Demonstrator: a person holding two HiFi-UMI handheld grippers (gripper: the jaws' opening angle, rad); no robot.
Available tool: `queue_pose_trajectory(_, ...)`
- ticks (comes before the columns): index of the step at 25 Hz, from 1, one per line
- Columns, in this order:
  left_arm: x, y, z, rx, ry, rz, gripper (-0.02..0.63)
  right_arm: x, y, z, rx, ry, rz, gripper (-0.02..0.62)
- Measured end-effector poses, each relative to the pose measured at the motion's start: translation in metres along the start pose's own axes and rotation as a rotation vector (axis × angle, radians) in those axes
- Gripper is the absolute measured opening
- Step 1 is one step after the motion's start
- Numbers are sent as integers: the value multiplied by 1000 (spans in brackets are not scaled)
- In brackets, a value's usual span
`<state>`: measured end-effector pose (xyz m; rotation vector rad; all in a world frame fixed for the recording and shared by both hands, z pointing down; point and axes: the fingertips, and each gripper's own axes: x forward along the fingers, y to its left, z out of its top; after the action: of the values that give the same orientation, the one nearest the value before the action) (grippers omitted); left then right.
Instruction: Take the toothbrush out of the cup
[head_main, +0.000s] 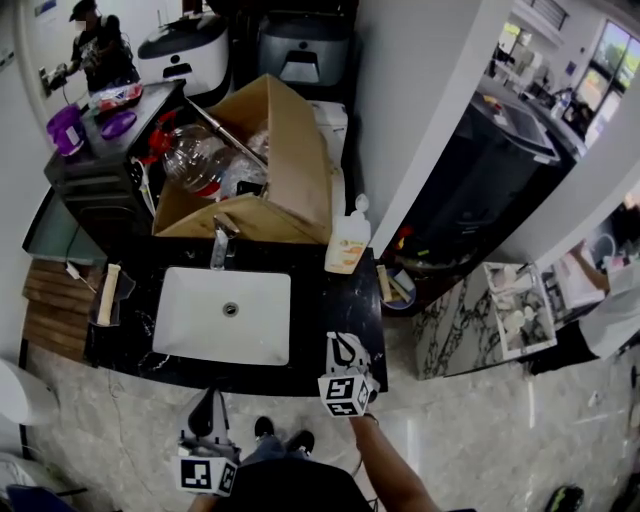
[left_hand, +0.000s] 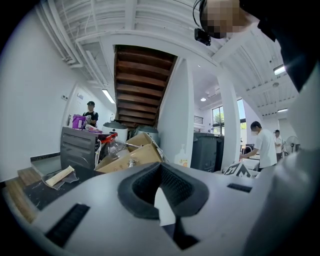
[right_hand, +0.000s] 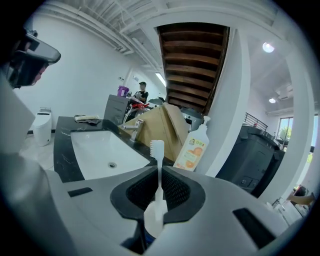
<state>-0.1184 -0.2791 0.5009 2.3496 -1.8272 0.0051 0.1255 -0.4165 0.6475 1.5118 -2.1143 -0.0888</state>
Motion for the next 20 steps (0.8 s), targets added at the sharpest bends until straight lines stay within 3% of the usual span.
queue_pose_trajectory(13,5,-29,11,-1,-36,-113,5,-95,-43,83,190,-231,-65,41)
queue_pose_trajectory(20,6,-44,22,4,-68,-186,5,-170,-63,118,256,-368,-156,41)
